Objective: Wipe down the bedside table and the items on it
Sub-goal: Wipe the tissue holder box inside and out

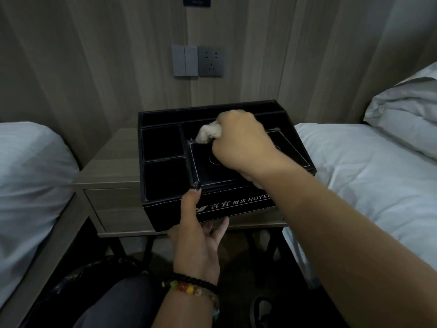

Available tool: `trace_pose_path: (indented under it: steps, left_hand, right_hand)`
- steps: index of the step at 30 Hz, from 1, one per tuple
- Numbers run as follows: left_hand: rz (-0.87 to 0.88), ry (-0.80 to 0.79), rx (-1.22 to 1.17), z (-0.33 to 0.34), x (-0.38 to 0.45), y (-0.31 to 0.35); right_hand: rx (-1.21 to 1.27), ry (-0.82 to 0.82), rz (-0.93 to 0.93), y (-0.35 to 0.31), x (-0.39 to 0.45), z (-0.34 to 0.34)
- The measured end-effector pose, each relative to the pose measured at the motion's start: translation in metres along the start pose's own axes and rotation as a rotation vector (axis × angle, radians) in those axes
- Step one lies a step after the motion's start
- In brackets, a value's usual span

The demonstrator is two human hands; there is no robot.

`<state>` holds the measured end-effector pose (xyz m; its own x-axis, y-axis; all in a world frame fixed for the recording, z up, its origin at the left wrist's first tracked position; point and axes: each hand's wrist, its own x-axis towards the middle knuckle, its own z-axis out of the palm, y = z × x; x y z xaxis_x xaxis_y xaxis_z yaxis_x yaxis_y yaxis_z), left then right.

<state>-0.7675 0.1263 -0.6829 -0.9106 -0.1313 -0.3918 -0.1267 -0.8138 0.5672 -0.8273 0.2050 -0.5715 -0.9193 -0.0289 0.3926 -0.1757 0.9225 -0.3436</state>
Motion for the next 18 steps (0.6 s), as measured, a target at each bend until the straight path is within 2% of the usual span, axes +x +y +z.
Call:
trace_pose_path:
  steps: [8, 11, 15, 18]
  left_hand:
    - [0.046, 0.045, -0.015, 0.001, -0.001, -0.006]
    - [0.068, 0.019, 0.012, 0.001, 0.000, -0.007]
    - [0.038, 0.025, 0.023, 0.000, 0.000, -0.004]
    - [0.022, 0.031, 0.022, 0.002, -0.004, -0.001]
  right_hand:
    - [-0.042, -0.054, -0.266, -0.006, -0.038, 0.001]
    - [-0.130, 0.011, -0.421, 0.003, -0.066, -0.002]
    - [-0.207, 0.152, -0.333, 0.047, -0.079, -0.009]
    - [-0.213, 0.332, -0.130, 0.084, -0.072, -0.015]
